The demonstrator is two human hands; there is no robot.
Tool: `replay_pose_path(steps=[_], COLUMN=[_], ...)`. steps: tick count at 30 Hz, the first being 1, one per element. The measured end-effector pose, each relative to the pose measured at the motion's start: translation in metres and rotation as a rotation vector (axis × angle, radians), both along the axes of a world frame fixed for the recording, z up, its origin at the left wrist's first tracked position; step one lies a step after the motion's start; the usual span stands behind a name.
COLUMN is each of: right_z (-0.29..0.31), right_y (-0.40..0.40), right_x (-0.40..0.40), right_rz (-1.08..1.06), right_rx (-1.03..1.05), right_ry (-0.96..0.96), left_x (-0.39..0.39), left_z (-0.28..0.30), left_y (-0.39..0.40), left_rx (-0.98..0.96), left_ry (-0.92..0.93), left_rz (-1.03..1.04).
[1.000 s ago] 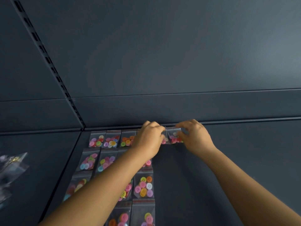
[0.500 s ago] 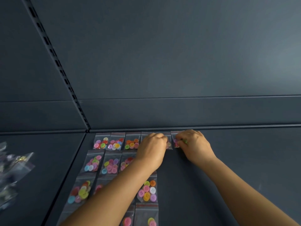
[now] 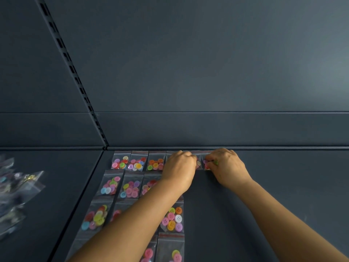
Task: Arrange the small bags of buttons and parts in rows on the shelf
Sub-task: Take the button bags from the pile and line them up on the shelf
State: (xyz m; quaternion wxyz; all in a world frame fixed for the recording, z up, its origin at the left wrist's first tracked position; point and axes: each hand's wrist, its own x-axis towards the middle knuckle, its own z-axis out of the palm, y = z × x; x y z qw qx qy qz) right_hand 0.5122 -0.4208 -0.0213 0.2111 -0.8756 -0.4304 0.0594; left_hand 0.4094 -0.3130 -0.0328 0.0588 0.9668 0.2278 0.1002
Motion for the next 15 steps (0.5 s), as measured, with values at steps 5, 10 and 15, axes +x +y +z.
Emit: replay_pose_path(steps=[5,10,15], right_z=[0.01,0.024,0.036], right_y=[0.0,0.011,0.036], right_x=[-0.008,-0.031,-0.072], right_rz=[0.023,0.112,0.252], right_rx=[-0.037,-0.021,-0.036], right_ry=[-0.028,-0.081,-0.133], left_x=[-0.011,-0.047,-0.099], left_z=[0.018,0.042,0.056], left_y=[-0.005,-0.002,0.017], left_rx=[-0.014,0.001,0.002], left_ry=[0.025,0.004,-0.029], left_rz=[0.026,0.101,0.208])
